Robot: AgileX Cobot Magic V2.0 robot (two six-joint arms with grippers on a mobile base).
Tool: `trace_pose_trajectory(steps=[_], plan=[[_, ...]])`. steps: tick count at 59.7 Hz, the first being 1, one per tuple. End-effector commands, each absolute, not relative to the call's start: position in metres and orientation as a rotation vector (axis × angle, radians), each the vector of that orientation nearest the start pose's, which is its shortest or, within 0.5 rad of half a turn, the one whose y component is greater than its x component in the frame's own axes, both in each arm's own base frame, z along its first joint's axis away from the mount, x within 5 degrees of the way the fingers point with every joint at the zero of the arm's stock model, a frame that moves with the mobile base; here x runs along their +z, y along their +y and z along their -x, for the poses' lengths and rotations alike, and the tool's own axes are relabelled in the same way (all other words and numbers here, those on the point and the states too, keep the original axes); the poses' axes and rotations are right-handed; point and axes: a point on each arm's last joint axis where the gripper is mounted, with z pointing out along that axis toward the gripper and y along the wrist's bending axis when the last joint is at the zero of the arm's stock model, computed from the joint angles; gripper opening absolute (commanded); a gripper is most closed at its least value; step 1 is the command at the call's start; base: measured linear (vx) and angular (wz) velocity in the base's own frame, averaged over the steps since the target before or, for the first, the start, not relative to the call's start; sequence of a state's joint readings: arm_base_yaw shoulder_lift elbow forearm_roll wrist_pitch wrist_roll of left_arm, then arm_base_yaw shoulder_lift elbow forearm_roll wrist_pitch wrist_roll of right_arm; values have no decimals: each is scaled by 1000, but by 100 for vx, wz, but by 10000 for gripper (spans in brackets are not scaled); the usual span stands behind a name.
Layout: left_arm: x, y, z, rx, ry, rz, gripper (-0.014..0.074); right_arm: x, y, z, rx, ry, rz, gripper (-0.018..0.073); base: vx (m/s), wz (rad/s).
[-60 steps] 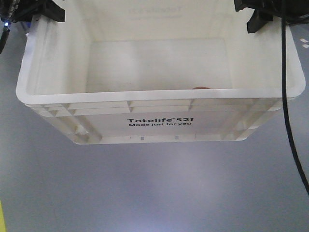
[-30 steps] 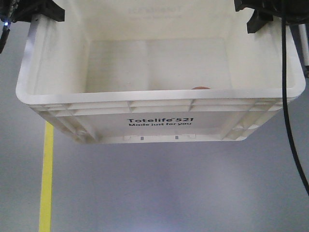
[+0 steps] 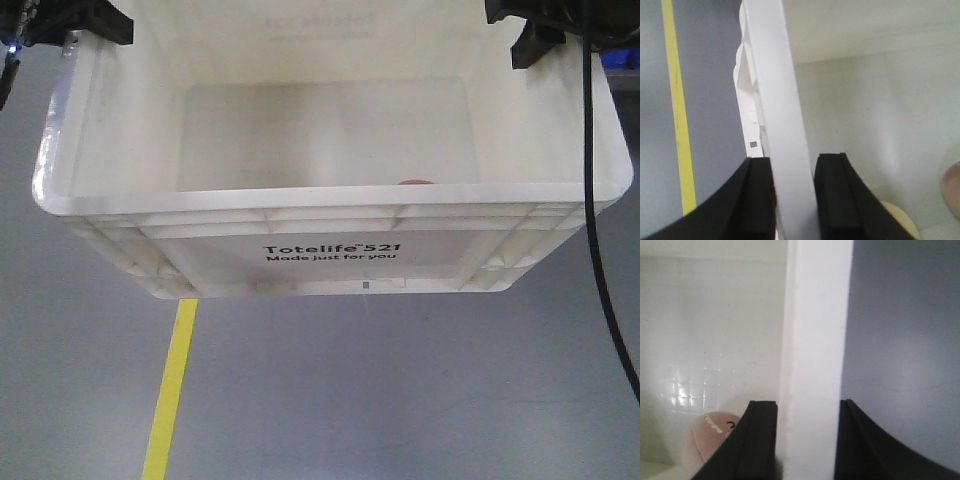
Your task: Place moving items into box and shelve
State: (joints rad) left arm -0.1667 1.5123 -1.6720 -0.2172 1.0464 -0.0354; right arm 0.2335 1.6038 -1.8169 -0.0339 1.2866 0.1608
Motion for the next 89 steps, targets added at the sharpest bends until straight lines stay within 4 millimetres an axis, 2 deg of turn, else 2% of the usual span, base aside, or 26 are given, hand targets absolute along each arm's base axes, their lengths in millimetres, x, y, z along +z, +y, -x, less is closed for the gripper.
trace_pose_trajectory(steps=[1, 36, 89], plan=[[464, -63, -304, -333, 2155, -110, 0, 455, 59, -306, 35, 2440, 80, -5, 33, 40], [464, -63, -304, -333, 2155, -110, 0, 455, 59, -306, 35, 2440, 80, -5, 44, 30], [464, -63, -305, -333, 2154, -110, 0, 455, 59, -306, 33, 2440, 80, -5, 57, 18]])
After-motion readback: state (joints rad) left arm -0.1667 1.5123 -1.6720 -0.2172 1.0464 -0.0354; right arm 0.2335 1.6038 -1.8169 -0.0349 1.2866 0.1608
